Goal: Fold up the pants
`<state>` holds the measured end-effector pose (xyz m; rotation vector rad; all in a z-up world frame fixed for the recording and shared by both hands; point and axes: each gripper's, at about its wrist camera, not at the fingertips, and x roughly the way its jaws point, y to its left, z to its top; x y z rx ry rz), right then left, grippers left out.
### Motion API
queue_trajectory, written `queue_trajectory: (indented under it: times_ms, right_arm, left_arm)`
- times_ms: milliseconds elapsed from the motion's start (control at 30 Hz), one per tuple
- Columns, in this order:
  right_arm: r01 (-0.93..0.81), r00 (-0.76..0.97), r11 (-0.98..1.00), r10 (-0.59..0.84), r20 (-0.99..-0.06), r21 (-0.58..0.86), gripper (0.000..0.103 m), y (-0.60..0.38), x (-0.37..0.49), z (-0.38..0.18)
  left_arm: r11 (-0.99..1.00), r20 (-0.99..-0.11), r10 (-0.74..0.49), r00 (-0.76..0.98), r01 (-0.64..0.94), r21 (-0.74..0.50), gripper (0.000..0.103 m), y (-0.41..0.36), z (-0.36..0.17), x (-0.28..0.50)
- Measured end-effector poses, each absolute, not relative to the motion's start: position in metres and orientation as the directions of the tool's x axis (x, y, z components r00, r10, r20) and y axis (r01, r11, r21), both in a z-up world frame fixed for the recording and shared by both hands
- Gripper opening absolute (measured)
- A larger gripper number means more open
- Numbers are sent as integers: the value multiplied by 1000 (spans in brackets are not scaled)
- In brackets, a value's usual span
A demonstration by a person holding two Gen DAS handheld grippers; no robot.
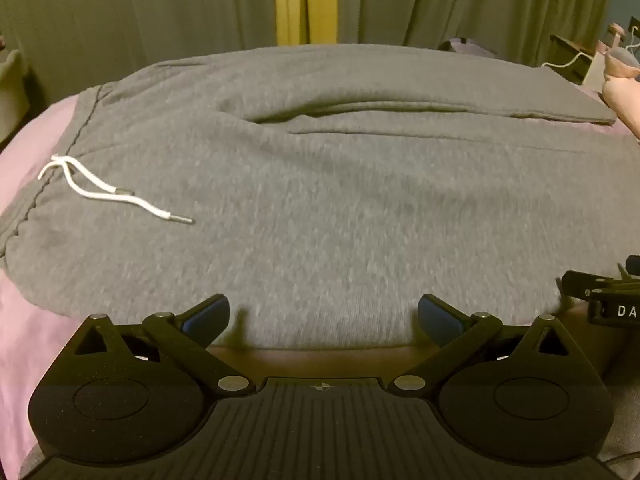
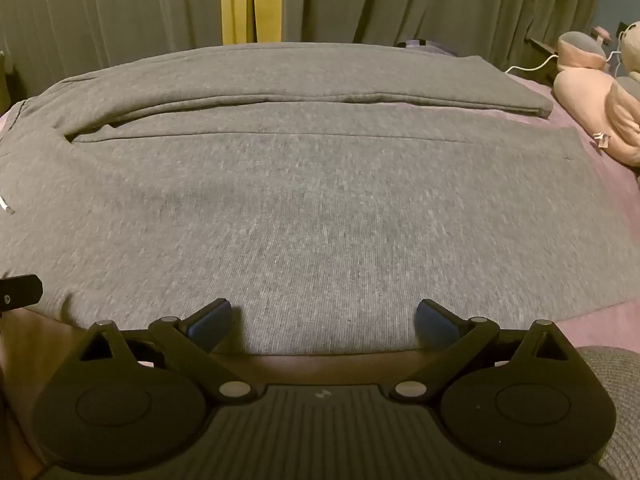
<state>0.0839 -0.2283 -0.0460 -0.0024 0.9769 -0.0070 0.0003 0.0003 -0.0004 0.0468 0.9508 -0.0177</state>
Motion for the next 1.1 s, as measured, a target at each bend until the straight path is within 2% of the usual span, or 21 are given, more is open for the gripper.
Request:
queue_trajectory:
  times_ms: [1100]
  right_arm:
    - [4,559,1000,-11,-829,-11,99,-228,84,-47]
  left_arm:
    - [999,-817,2,577,39,30,103,-1,-4,-1]
